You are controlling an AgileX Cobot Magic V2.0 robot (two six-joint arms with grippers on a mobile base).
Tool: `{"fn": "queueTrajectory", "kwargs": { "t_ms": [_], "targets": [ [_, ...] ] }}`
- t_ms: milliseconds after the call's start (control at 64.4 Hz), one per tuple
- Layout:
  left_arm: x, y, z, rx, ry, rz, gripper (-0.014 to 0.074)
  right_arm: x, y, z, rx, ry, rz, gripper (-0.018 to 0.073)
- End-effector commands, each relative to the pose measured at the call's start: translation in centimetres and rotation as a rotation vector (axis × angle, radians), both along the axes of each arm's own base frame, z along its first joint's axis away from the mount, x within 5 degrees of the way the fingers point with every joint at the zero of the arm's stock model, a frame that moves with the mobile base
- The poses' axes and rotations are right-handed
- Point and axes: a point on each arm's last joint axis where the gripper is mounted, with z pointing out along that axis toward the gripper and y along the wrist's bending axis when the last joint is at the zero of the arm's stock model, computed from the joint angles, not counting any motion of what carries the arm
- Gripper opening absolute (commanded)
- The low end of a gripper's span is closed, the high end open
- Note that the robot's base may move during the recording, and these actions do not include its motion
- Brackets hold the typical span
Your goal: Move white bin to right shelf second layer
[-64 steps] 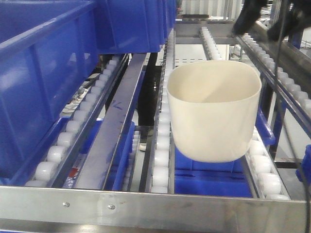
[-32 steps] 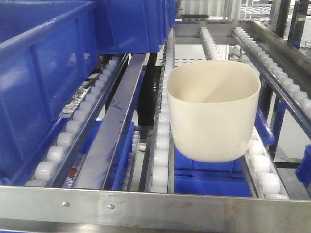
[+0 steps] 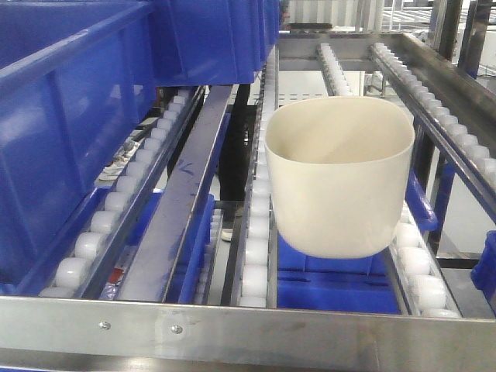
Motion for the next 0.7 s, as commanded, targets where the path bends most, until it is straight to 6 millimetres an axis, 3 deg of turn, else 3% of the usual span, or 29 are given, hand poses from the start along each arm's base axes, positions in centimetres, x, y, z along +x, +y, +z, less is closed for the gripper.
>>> {"fn": "queueTrajectory", "kwargs": {
  "t_ms": [0, 466, 683],
  "targets": [
    [0.0, 0.0, -0.4, -0.017, -0.061, 0.003, 0.0085, -0.1, -0.1, 2.0, 0.019, -0.138, -0.009, 0.0049],
    [0.0, 0.0, -0.4, -0.017, -0.061, 0.003, 0.0085, -0.1, -0.1, 1.9, -0.025, -0.138, -0.01, 0.0049],
    [0.0, 0.0, -0.4, -0.017, -0.061, 0.003, 0.0085, -2.3, -1.7, -0.2, -0.077, -0.119, -0.112, 0.0049]
  ]
}}
